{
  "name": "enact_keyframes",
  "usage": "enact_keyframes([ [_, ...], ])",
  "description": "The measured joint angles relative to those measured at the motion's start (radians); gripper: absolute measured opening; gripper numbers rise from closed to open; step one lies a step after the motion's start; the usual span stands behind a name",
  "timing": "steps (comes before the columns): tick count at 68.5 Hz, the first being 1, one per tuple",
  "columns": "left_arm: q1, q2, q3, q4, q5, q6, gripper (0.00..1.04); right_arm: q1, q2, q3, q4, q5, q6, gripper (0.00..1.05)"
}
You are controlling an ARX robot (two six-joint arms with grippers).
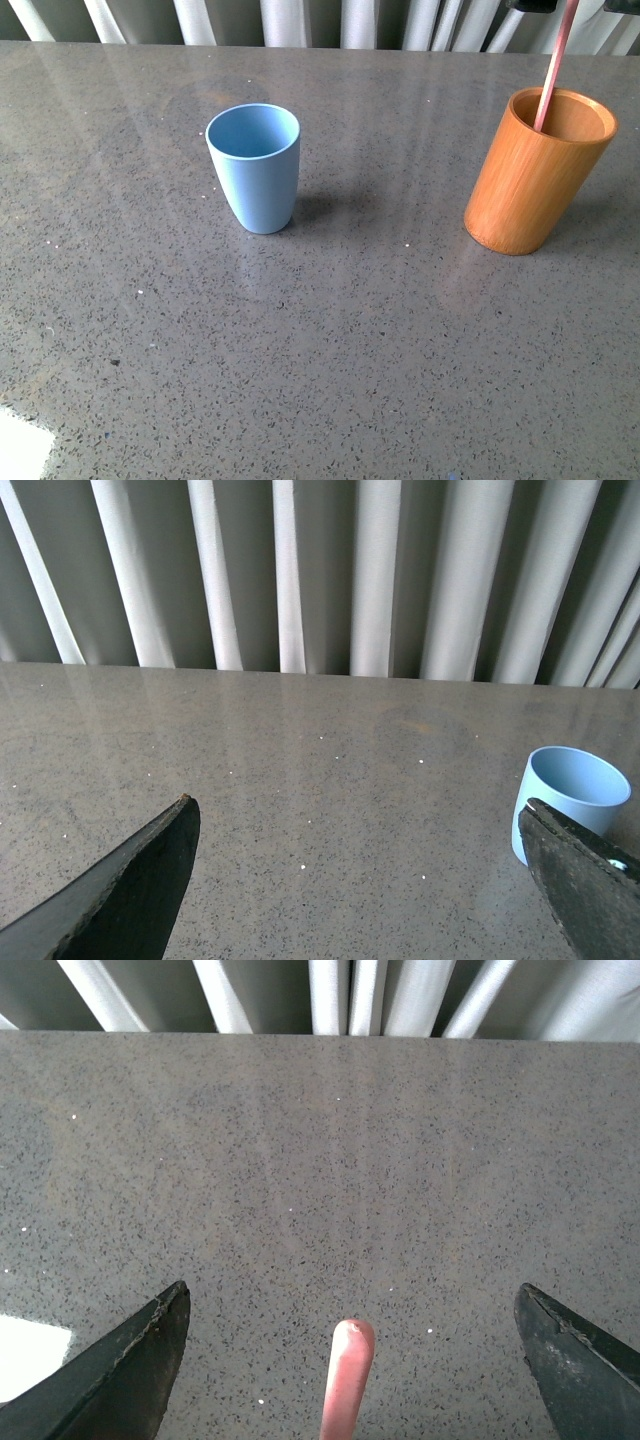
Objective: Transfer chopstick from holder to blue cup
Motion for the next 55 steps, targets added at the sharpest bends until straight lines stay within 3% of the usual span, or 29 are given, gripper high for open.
enact_keyframes([
  [14,0.000,0.000,0.000,0.000,0.000,0.000,0.96,0.000,0.003,0.001,-0.006,-0.005,0.010,0.82],
  [27,0.000,0.000,0.000,0.000,0.000,0.000,0.96,0.000,0.006,0.002,-0.008,-0.011,0.018,0.57],
  [45,0.000,0.000,0.000,0.000,0.000,0.000,0.96,0.000,0.016,0.014,-0.013,-0.007,0.018,0.44],
  [55,0.000,0.000,0.000,0.000,0.000,0.000,0.96,0.000,0.026,0.022,-0.020,-0.007,0.022,0.23],
])
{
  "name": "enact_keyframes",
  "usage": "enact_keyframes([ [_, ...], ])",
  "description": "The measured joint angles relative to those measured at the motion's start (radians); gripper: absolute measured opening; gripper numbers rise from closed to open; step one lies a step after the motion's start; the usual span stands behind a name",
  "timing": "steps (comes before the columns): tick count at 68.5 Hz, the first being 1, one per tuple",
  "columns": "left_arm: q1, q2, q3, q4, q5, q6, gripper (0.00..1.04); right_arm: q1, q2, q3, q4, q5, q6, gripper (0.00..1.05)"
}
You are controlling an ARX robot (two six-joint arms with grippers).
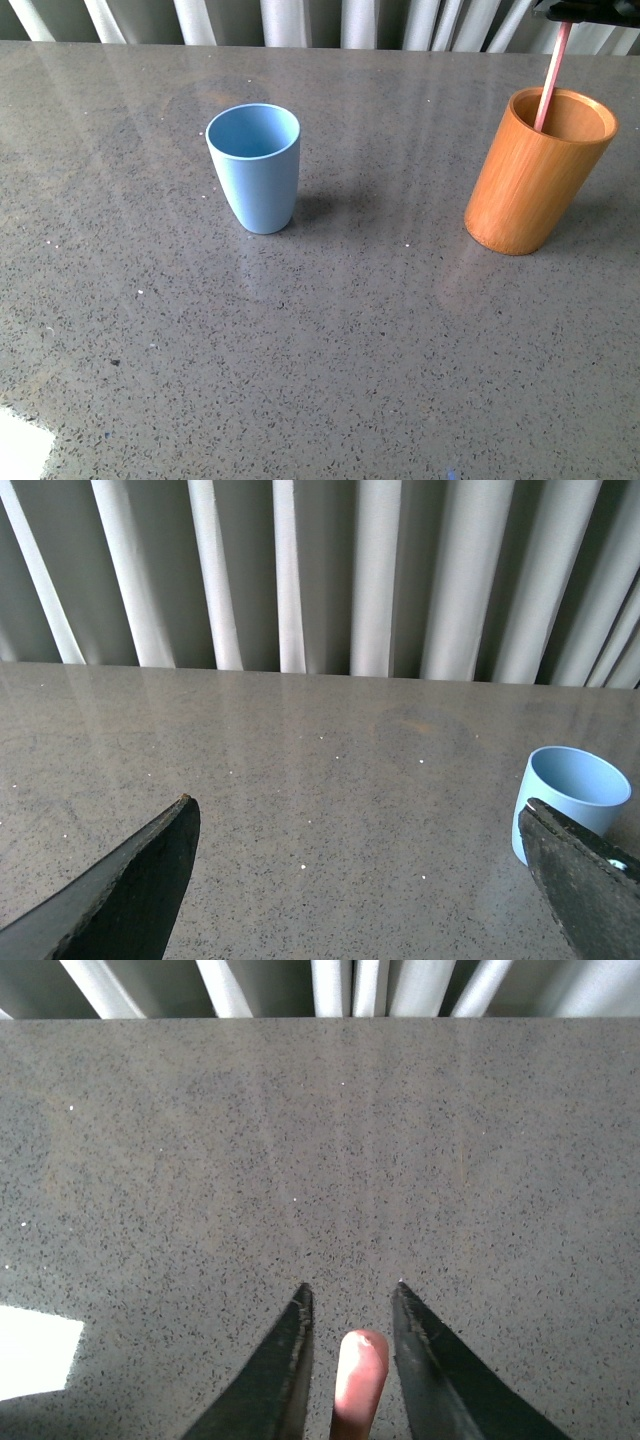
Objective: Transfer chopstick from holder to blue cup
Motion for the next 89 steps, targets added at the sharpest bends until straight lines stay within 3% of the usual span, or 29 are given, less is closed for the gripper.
enact_keyframes([
  [10,0.000,0.000,0.000,0.000,0.000,0.000,0.96,0.000,0.000,0.000,-0.001,-0.001,0.005,0.01],
  [61,0.000,0.000,0.000,0.000,0.000,0.000,0.96,-0.026,-0.173,-0.038,-0.025,-0.042,0.043,0.02],
  [89,0.000,0.000,0.000,0.000,0.000,0.000,0.96,-0.048,-0.269,0.137,-0.106,-0.056,0.169,0.02],
])
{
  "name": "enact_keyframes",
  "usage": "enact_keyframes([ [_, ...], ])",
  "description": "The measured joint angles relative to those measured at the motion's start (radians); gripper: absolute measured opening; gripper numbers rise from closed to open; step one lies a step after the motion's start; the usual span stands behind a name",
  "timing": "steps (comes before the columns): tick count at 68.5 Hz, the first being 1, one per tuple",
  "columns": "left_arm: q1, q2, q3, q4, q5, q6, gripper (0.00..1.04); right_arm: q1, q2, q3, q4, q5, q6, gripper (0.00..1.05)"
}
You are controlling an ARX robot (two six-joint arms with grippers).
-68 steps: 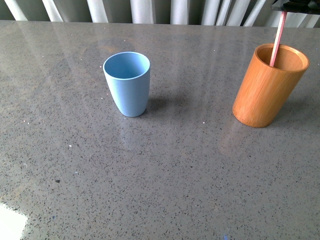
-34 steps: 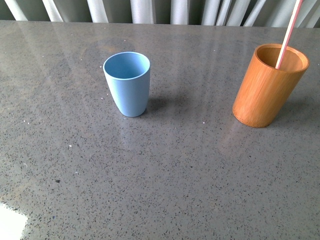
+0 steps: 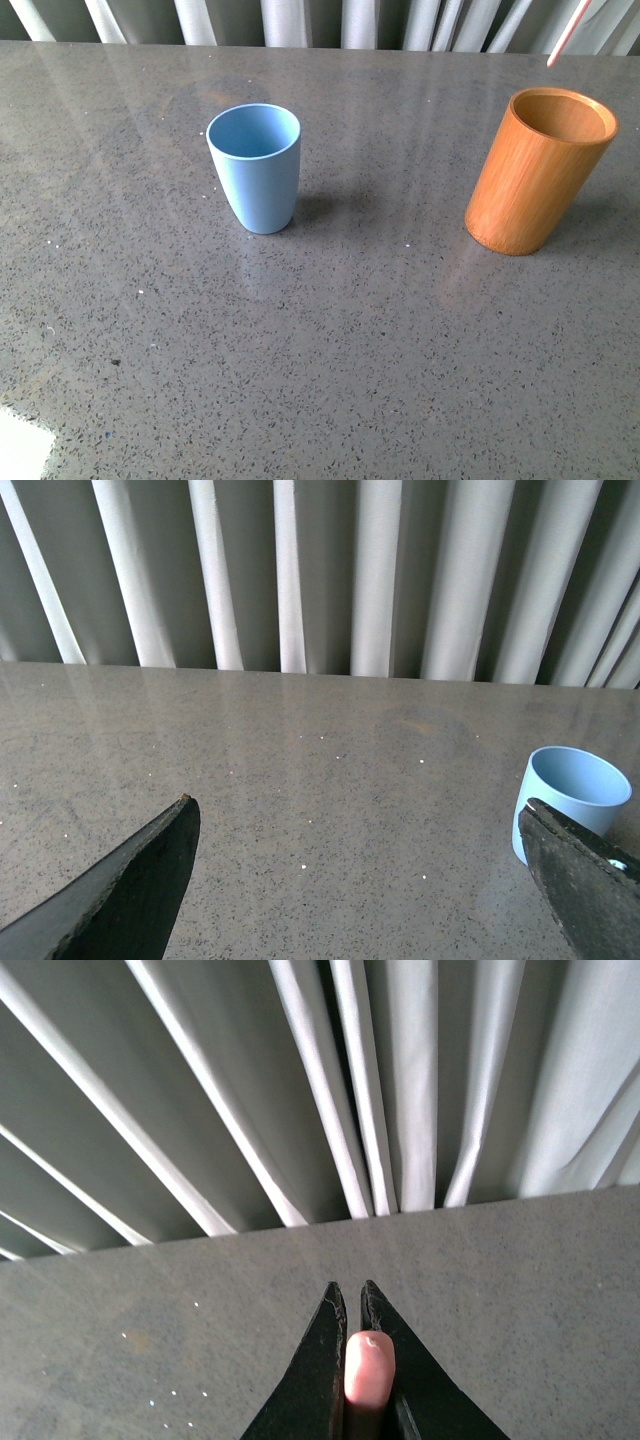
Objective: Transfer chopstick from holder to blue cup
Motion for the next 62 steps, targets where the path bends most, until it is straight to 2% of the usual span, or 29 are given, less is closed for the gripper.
enact_keyframes([
  [12,0.000,0.000,0.000,0.000,0.000,0.000,0.96,0.016,-0.021,0.049,-0.027,0.009,0.072,0.02],
  [32,0.000,0.000,0.000,0.000,0.000,0.000,0.96,0.120,-0.017,0.051,-0.011,0.063,0.267,0.02],
  [50,0.000,0.000,0.000,0.000,0.000,0.000,0.96,0.267,0.021,0.051,-0.006,0.149,0.298,0.02],
  [62,0.000,0.000,0.000,0.000,0.000,0.000,0.96,0.325,0.081,0.051,0.006,0.193,0.315,0.02],
])
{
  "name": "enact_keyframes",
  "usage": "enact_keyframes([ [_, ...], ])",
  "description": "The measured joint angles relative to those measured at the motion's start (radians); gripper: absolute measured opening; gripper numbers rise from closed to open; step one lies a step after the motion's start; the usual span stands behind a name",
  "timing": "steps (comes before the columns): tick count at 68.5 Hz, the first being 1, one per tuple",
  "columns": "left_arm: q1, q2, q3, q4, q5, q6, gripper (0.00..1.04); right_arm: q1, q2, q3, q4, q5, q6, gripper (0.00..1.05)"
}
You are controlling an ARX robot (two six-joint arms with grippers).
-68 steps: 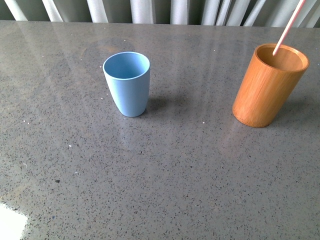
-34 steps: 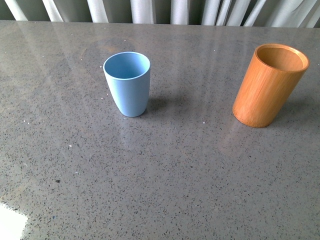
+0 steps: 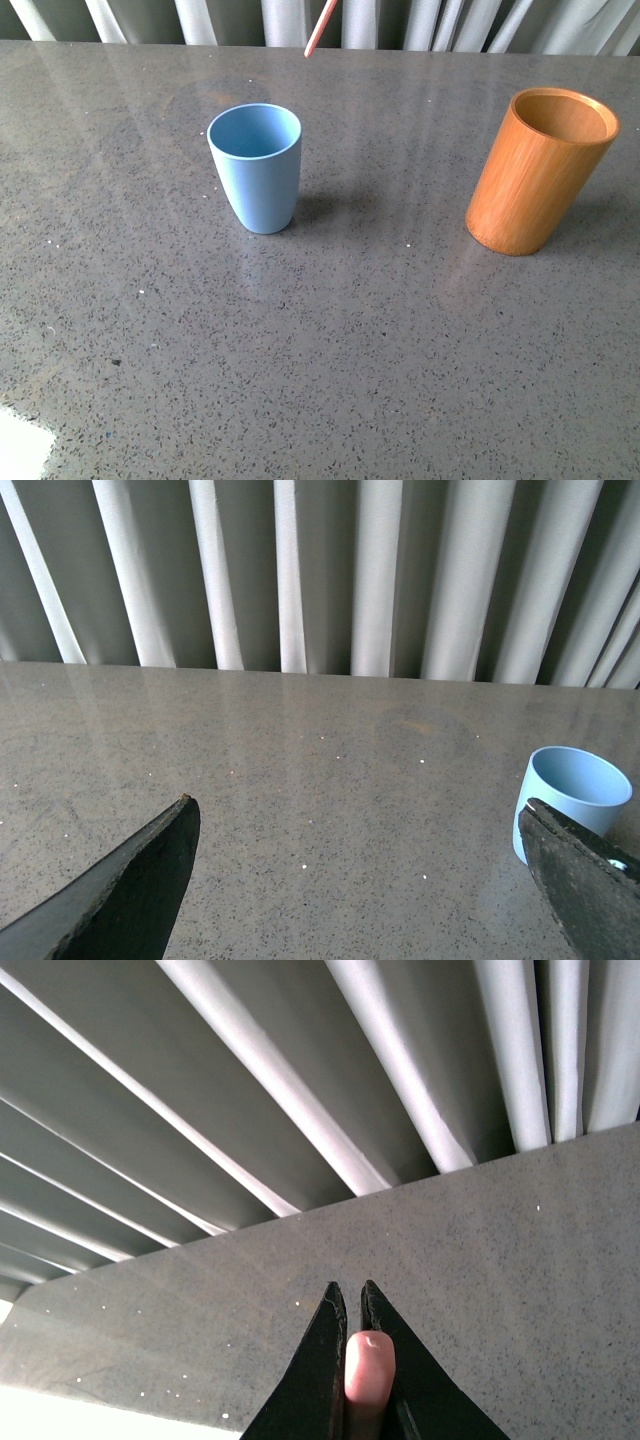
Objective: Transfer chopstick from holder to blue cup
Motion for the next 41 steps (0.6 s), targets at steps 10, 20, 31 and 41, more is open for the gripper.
enact_keyframes([
  [10,0.000,0.000,0.000,0.000,0.000,0.000,0.96,0.025,0.031,0.002,0.025,0.022,0.014,0.02],
  [20,0.000,0.000,0.000,0.000,0.000,0.000,0.96,0.056,0.079,0.019,0.060,0.051,0.017,0.02],
  [31,0.000,0.000,0.000,0.000,0.000,0.000,0.96,0.082,0.128,0.022,0.098,0.077,0.015,0.02],
  [41,0.000,0.000,0.000,0.000,0.000,0.000,0.96,0.096,0.177,0.022,0.148,0.105,-0.007,0.02],
])
